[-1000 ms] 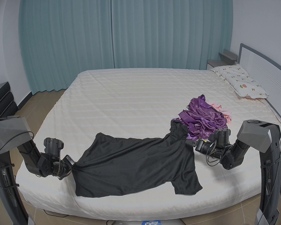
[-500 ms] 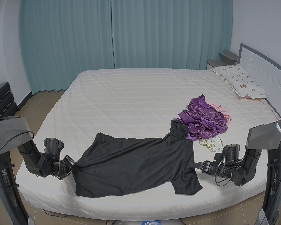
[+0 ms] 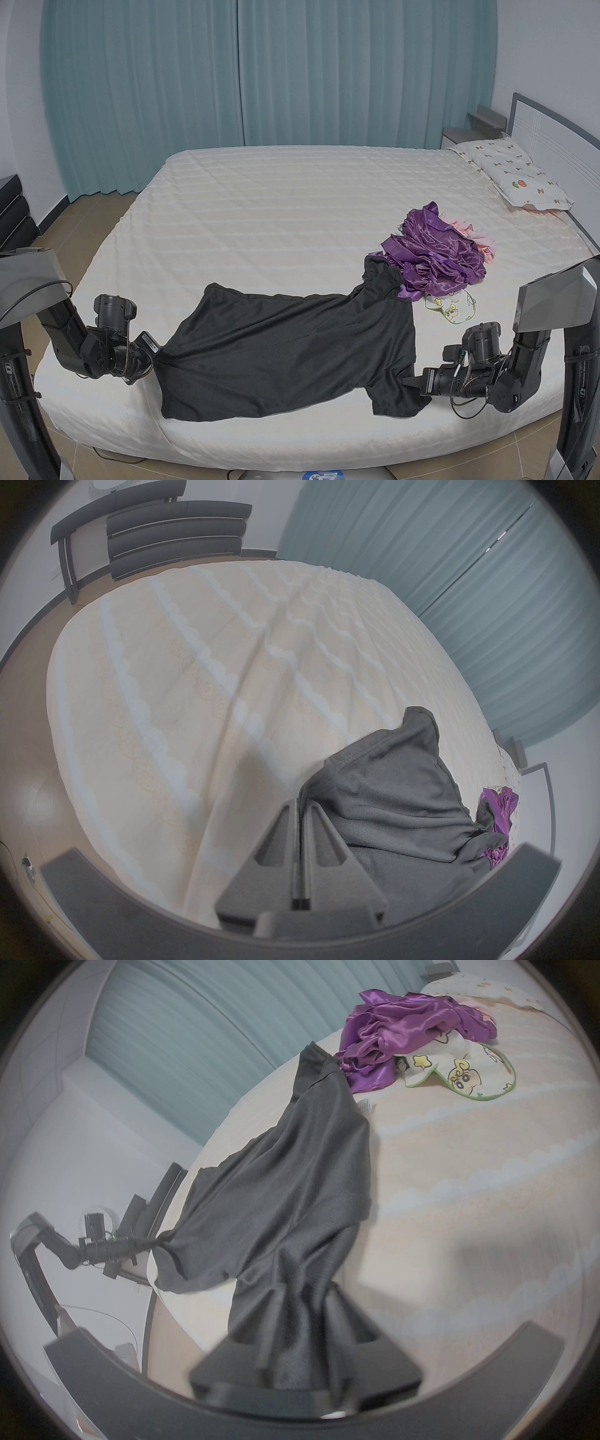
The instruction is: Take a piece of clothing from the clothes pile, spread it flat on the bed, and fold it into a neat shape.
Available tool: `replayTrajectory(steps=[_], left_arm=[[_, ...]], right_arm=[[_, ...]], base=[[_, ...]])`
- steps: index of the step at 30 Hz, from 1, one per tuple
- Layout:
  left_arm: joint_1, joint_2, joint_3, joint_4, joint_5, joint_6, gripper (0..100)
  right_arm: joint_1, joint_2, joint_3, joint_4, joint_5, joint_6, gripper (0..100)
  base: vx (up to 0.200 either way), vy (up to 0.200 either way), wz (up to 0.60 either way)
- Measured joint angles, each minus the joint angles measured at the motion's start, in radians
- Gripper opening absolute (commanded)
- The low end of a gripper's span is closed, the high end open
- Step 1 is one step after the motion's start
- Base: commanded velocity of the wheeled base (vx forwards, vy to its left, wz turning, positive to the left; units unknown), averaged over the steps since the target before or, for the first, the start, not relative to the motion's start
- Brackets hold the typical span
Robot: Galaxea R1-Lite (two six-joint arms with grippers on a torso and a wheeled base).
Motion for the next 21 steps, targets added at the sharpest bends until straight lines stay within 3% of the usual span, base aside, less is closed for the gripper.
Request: replayTrajectory(steps=[4, 15, 21], left_arm=[[0.000, 0.000, 0.001, 0.000, 0.000, 0.000, 0], [-0.017, -0.011, 0.027, 0.009, 0.003, 0.034, 0], [-0.030, -0.024, 0.053, 0.008, 0.012, 0.076, 0]], right_arm=[[-0.010, -0.006, 0.032, -0.001, -0.001, -0.020, 0], [-0.153, -0.104, 0.218, -0.004, 0.008, -0.098, 0], [-0.186, -0.153, 0.354, -0.014, 0.038, -0.164, 0]], base=[[0.000, 0.000, 0.00], [0.000, 0.000, 0.00], [0.000, 0.000, 0.00]])
